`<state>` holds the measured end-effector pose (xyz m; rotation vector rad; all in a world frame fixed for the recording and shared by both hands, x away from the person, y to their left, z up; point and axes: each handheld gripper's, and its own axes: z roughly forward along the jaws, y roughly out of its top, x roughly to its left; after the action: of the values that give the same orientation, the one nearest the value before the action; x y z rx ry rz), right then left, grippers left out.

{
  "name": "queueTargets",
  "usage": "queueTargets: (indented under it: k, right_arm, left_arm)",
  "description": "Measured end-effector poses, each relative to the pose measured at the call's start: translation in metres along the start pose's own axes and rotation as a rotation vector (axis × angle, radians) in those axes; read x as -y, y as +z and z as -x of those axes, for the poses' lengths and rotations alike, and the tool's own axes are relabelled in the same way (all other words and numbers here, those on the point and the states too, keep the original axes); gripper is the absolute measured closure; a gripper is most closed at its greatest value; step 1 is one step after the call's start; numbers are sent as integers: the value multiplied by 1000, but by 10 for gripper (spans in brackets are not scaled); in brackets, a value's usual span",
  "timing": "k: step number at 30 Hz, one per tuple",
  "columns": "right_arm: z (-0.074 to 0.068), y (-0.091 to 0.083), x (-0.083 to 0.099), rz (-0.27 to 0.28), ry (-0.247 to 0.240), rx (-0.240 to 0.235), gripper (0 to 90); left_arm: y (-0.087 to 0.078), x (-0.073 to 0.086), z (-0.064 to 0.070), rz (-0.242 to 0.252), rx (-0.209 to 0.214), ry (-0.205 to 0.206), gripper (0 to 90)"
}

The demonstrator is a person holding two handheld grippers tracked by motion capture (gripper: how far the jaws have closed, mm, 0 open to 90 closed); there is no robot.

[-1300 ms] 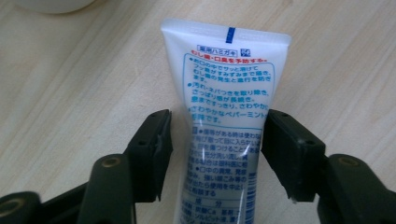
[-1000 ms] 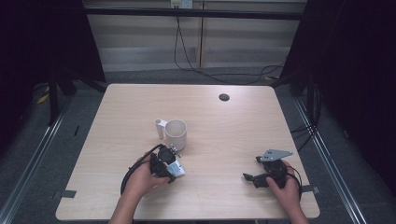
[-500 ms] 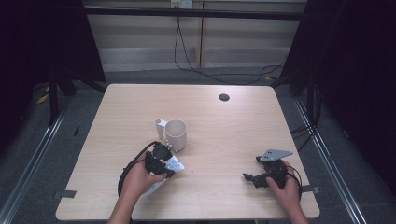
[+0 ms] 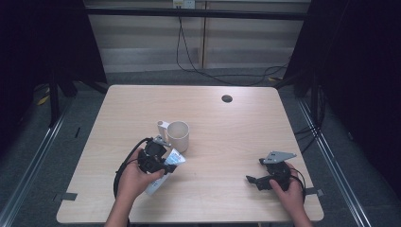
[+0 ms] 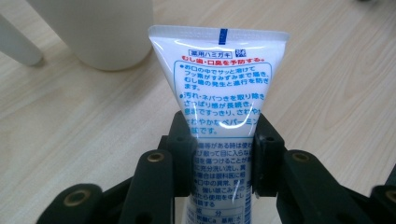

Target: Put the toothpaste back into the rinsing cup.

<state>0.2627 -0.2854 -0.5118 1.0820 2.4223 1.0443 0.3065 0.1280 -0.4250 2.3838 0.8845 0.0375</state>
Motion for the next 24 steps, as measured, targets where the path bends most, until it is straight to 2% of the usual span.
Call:
queueTargets:
  k: [3,10,17,22,24]
  right_arm:
    - [0,0,0,0,0,0,102]
    - [0,0,0,0,0,0,102]
    - [0,0,0,0,0,0,102]
    - [0,0,0,0,0,0,102]
    - [0,0,0,-1,1,0,102]
  left_arm:
    - [-4,1,-2,52,5,-12,669]
    - [-12,0,-3,111,-8,-26,669]
    - [-20,-2,-4,187,24,-42,667]
    - [-24,-2,-6,216,13,-45,666]
    - [-26,-2,-7,250,1,-55,665]
